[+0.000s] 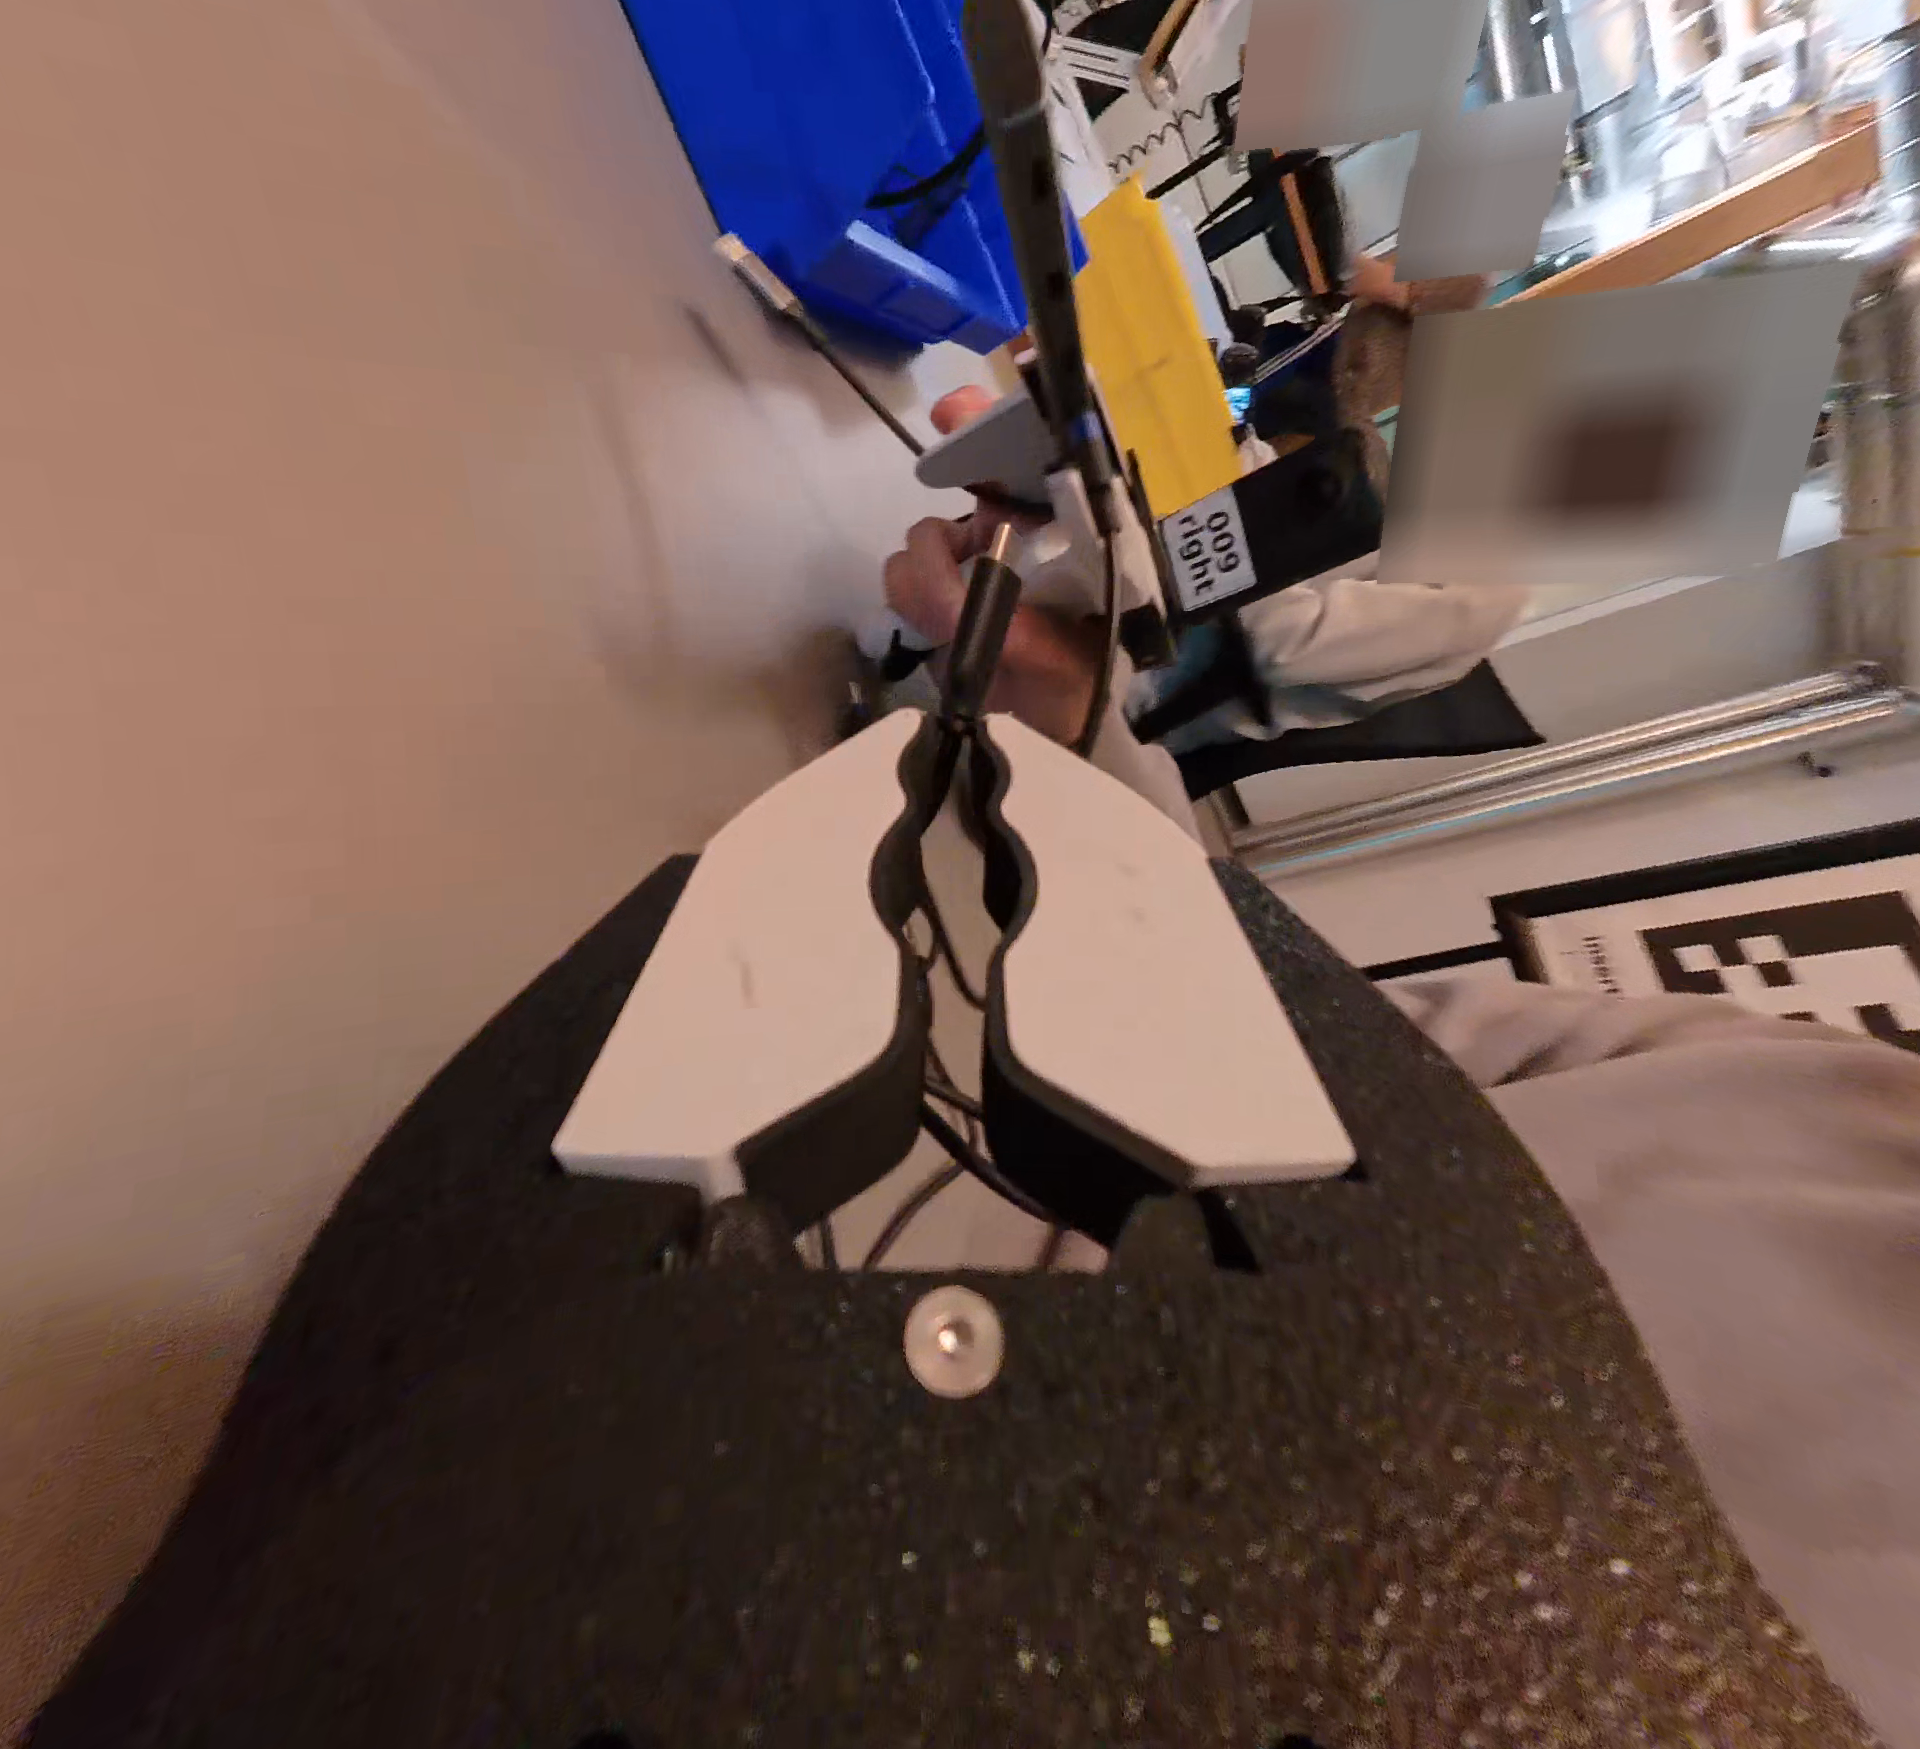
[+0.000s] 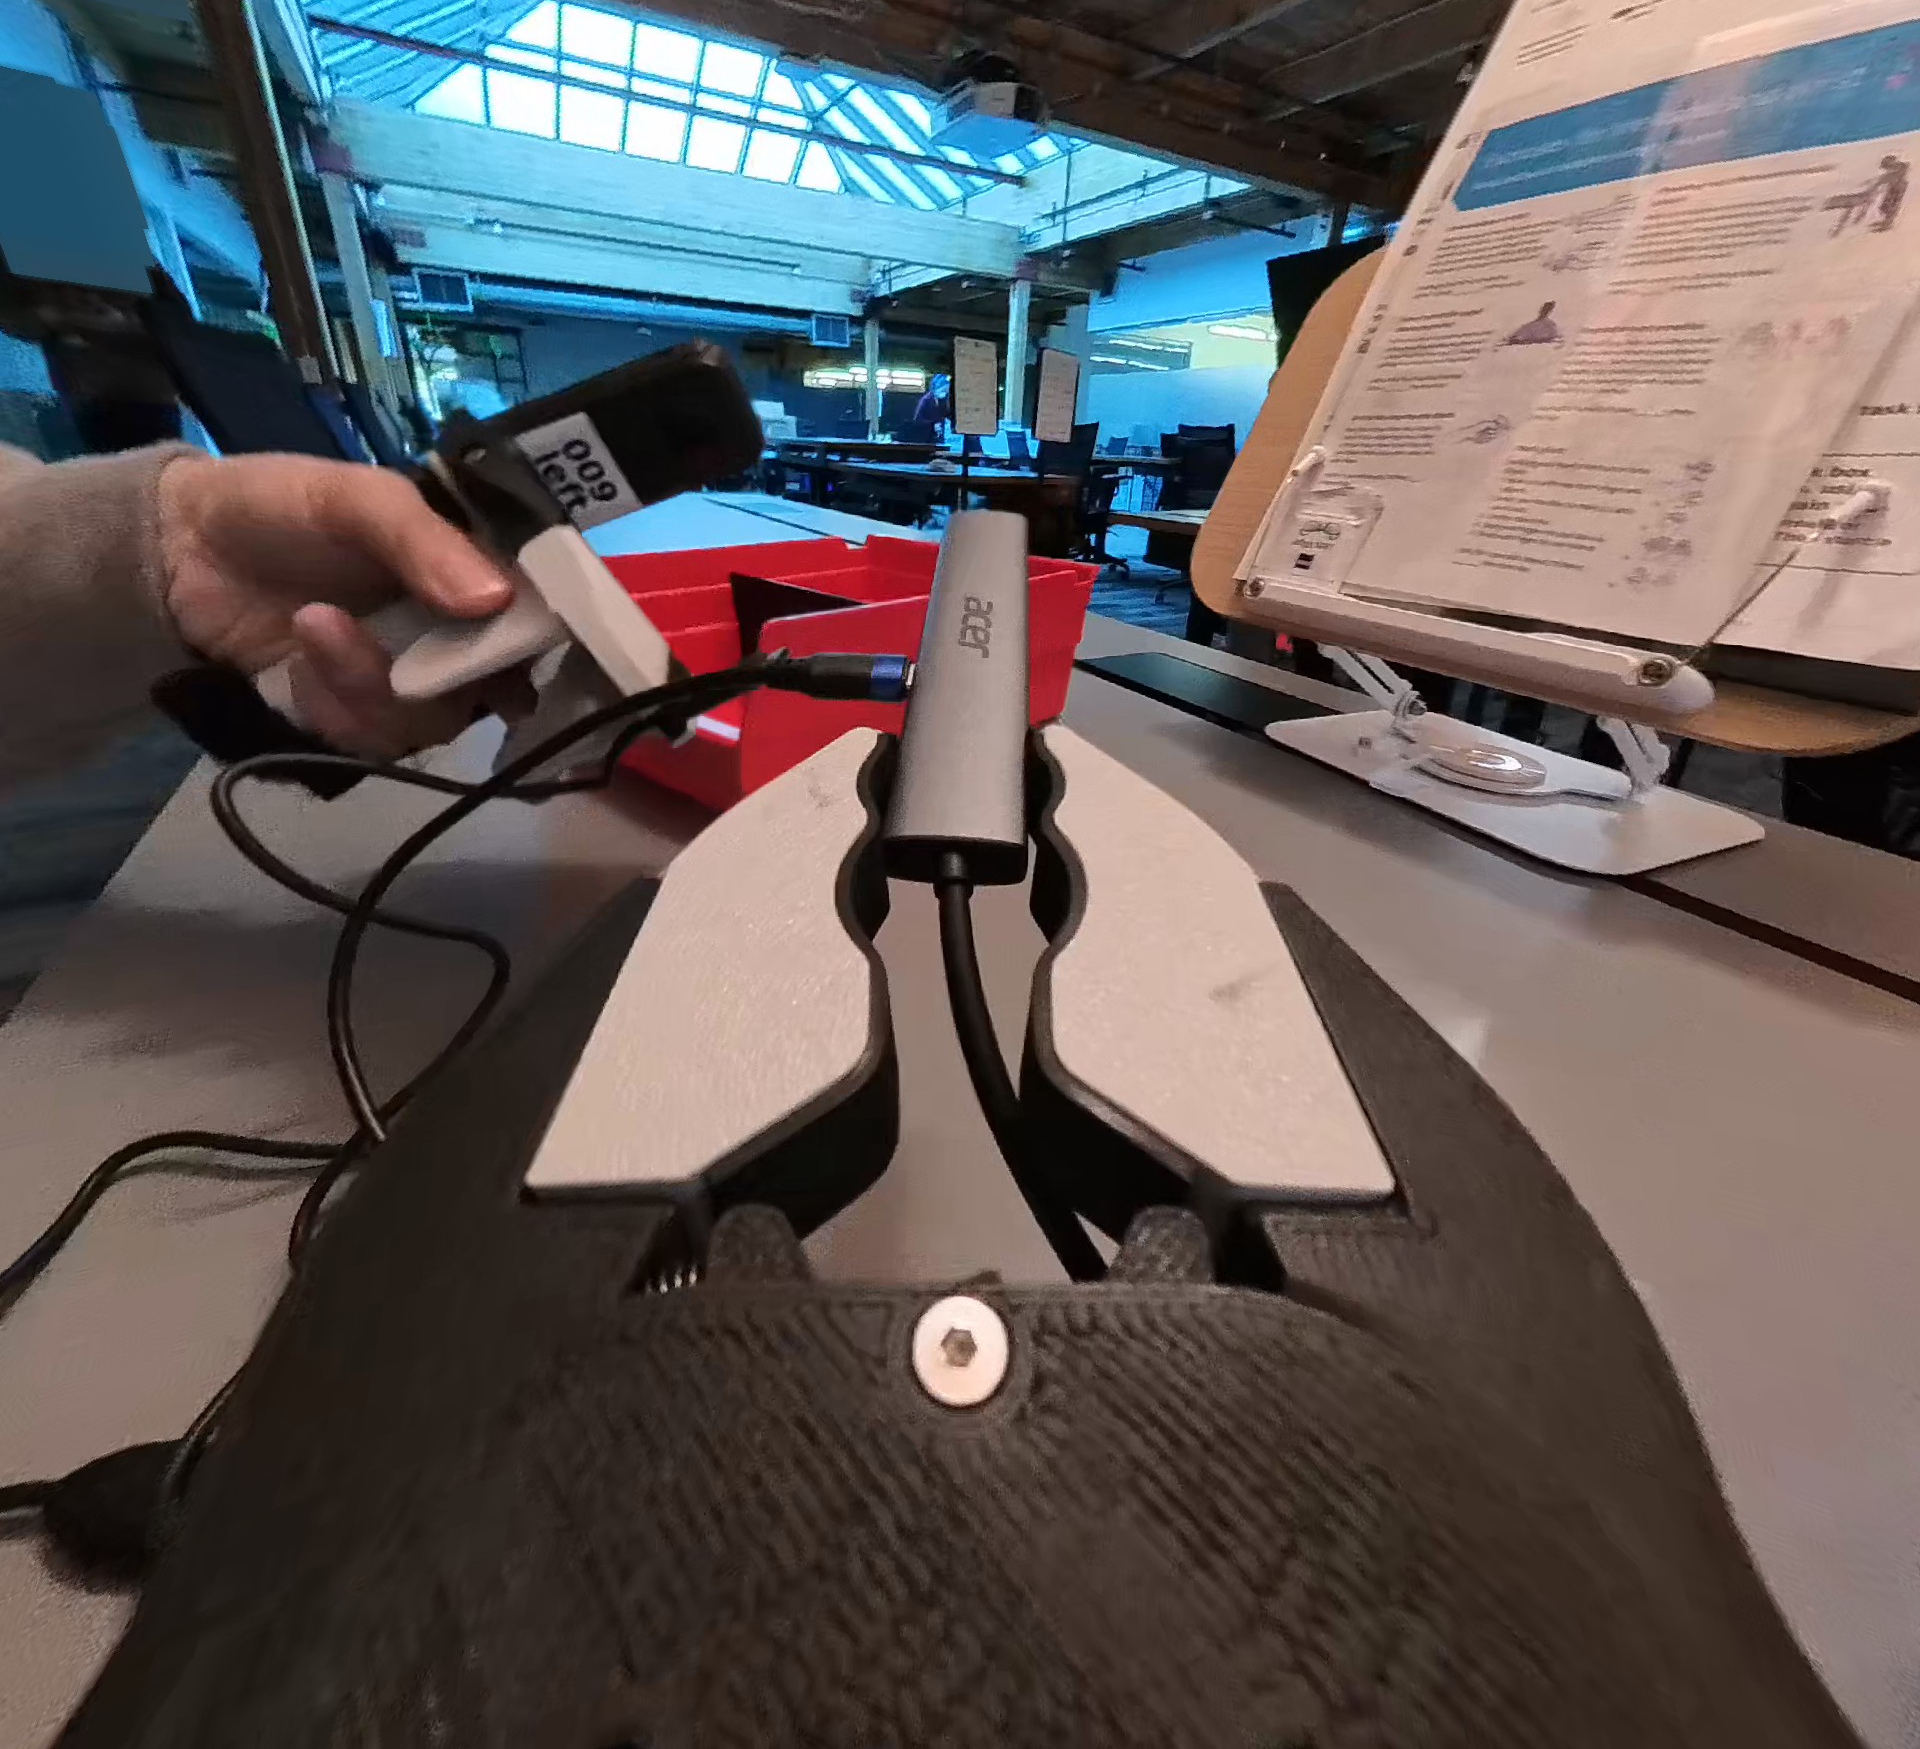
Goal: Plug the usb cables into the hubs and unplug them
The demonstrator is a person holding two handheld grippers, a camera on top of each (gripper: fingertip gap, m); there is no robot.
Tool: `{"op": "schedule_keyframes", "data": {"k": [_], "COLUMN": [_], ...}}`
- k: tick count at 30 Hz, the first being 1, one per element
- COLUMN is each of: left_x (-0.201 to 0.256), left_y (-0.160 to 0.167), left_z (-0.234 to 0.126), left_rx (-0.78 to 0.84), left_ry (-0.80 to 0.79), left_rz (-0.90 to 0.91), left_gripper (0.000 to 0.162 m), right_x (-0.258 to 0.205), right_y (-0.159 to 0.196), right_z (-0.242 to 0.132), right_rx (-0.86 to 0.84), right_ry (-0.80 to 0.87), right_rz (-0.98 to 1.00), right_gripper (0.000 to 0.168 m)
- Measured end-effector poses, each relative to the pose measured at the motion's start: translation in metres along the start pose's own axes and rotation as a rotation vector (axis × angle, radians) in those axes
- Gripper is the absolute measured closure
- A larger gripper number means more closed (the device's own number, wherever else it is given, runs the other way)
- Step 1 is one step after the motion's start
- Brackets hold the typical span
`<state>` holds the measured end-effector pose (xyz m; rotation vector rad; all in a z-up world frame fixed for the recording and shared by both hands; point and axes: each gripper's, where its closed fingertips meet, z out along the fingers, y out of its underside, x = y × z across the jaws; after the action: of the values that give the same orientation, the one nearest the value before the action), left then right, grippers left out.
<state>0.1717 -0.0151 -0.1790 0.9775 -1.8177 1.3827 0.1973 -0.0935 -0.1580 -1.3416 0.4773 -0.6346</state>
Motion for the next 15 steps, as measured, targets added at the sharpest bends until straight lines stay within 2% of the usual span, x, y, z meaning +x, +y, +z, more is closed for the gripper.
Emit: {"op": "schedule_keyframes", "data": {"k": [15], "left_x": [-0.003], "left_y": [-0.009], "left_z": [0.006], "left_rx": [-0.028], "left_ry": [-0.035], "left_rz": [-0.046], "left_gripper": [0.157], "right_x": [-0.012], "right_y": [0.011], "right_z": [0.01], "right_rx": [-0.084], "right_ry": [0.002], "right_rz": [-0.13], "right_gripper": [0.145]}}
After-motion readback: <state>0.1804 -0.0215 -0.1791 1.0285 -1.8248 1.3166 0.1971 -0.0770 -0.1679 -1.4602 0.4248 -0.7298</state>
